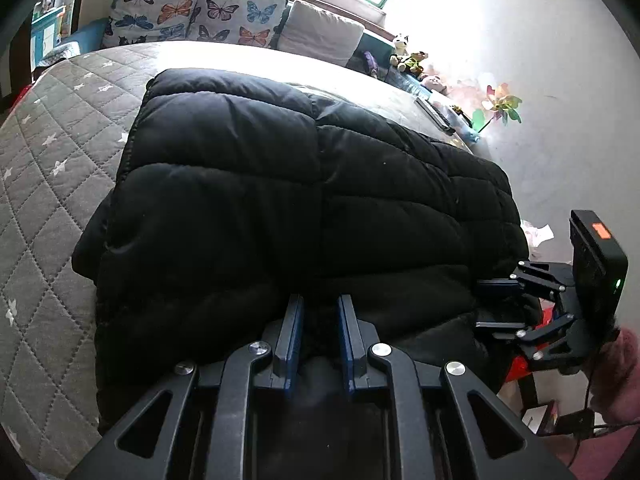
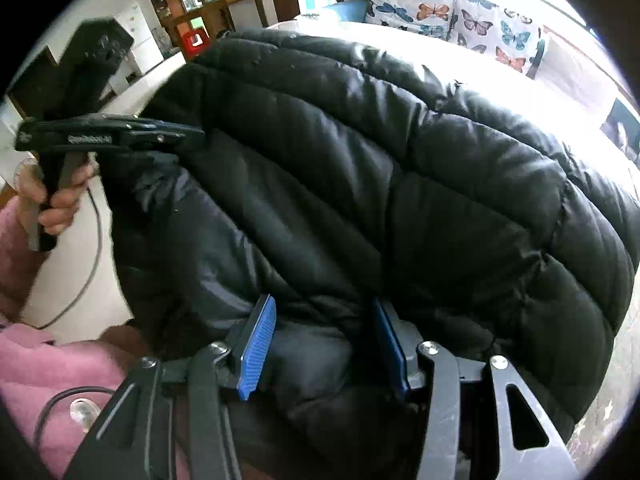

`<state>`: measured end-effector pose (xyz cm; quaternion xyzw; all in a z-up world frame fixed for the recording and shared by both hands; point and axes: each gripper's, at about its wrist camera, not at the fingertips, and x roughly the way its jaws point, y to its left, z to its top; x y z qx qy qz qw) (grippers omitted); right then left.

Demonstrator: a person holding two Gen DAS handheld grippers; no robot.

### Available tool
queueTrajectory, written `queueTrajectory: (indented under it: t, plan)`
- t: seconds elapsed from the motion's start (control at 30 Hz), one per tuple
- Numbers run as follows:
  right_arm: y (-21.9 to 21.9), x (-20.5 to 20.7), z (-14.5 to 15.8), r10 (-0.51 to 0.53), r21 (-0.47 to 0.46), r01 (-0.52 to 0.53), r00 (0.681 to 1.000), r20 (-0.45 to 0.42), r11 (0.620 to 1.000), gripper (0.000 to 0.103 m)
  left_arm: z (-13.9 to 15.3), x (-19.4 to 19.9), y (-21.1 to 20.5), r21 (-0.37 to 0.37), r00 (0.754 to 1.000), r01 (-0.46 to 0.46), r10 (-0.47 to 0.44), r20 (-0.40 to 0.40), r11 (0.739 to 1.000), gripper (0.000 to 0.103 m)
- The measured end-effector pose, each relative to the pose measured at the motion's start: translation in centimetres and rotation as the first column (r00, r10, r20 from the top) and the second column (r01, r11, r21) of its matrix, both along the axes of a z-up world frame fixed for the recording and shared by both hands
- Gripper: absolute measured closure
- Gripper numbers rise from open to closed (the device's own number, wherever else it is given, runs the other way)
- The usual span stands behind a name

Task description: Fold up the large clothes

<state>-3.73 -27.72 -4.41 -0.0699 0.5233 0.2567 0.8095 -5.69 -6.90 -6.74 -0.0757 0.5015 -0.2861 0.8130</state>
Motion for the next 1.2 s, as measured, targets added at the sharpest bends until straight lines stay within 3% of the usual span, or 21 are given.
queueTrajectory:
  t: [0.13, 0.27, 0.37, 0.73, 0.87, 1.0, 1.2]
  plan:
    - [-2.7, -0.2, 2.4, -0.059, 0.081, 0.061, 0.998, -0.022, 0.995, 0.049, -0.2, -0.1, -0.3, -0.008, 1.000, 0.003, -0.003, 0.004, 1.000, 0.084]
    - [-4.9, 1.1, 5.6, -0.122, 0.018, 0.121, 0.988, 0.095, 0.992, 0.049, -0.4, -0.5, -0.7, -0.006, 1.000, 0.004, -0.004, 0.016, 1.000, 0.084]
    - [-6.3, 3.0, 6.3, -0.171, -0.014, 0.175, 0.975, 0.140, 0.984, 0.049, -0.5, -0.9, -0.3, -0.013, 1.000, 0.004, -0.004, 0.013, 1.000, 0.084]
    - [-6.4, 7.8, 1.1, -0.224, -0.127, 0.231, 0.972, 0.064, 0.965, 0.048, -0.9, -0.2, 0.4, -0.028, 1.000, 0.017, -0.017, 0.006, 0.999, 0.084]
    - [-7.4, 9.1, 0.6, -0.231, -0.086, 0.234, 0.972, 0.038, 0.968, 0.048, -1.1, -0.1, 0.2, -0.022, 1.000, 0.020, -0.020, 0.009, 1.000, 0.084]
    - [-7.7, 7.8, 2.3, -0.217, -0.066, 0.220, 0.975, 0.053, 0.973, 0.048, -1.2, -0.2, 0.3, -0.034, 1.000, 0.012, -0.012, -0.010, 0.999, 0.084]
    - [-7.5, 2.7, 4.7, -0.188, -0.086, 0.194, 0.979, 0.073, 0.977, 0.048, -1.1, -0.2, 0.3, -0.027, 1.000, 0.009, -0.009, -0.012, 1.000, 0.084]
